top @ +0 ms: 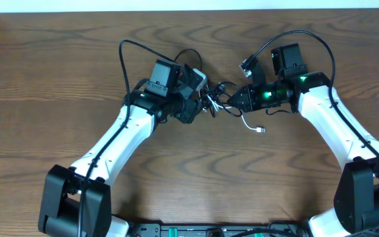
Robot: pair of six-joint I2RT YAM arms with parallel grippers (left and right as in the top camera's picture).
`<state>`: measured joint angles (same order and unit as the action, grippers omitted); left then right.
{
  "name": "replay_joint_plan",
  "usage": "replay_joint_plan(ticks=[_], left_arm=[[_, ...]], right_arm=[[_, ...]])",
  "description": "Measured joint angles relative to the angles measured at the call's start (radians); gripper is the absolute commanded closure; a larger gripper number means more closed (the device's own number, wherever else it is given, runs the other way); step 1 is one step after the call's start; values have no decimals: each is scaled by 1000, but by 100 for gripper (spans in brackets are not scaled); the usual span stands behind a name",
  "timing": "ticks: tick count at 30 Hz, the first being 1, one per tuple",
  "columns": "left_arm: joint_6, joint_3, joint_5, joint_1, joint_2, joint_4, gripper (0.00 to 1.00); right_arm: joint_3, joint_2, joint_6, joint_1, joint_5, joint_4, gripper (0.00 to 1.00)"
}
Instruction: Untangle cables
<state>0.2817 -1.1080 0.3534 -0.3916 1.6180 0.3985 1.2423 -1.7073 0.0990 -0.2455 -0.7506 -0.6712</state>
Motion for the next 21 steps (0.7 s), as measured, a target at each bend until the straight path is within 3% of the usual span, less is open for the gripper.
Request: replay_joint_plan(ticks=[9,12,16,19,21], left_arm=[[31,0,-19,-35,55,-113,38],[34,0,-20,-37,80,-133,42],[34,0,-23,-37,107,-136,63],[32,0,-37,-37,110,-133,92],[33,0,-51,-37,110,-124,92]], right_arm=[[0,0,3,0,0,2,99],[0,0,3,0,0,2,99],[0,0,4,0,0,2,99],[0,0,4,0,0,3,99],[0,0,4,0,0,4,99]])
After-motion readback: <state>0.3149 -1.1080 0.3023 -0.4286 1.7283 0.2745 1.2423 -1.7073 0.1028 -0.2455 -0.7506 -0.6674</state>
